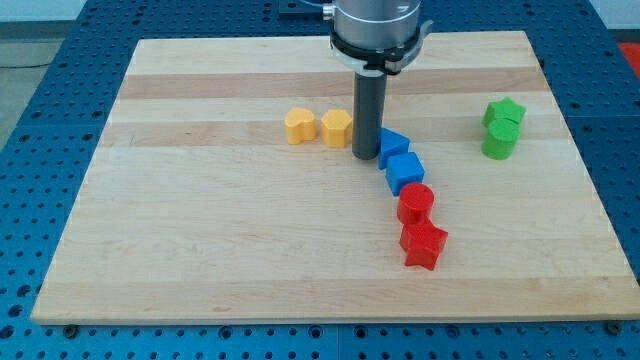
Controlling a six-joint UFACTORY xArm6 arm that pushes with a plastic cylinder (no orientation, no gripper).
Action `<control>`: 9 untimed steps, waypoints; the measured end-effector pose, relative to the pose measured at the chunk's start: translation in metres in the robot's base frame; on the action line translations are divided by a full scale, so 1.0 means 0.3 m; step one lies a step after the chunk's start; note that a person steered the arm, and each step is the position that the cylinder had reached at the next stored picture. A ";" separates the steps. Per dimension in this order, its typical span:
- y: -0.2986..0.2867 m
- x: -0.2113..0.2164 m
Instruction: Place your hand to the left of the blue cube
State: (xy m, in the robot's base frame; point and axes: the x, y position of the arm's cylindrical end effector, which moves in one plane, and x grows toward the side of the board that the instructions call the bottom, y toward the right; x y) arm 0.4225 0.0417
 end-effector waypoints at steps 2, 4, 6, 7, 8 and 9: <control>0.064 0.000; -0.004 -0.041; -0.049 0.117; -0.044 0.162; -0.041 0.166; -0.029 0.166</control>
State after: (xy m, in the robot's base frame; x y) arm 0.4723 0.0331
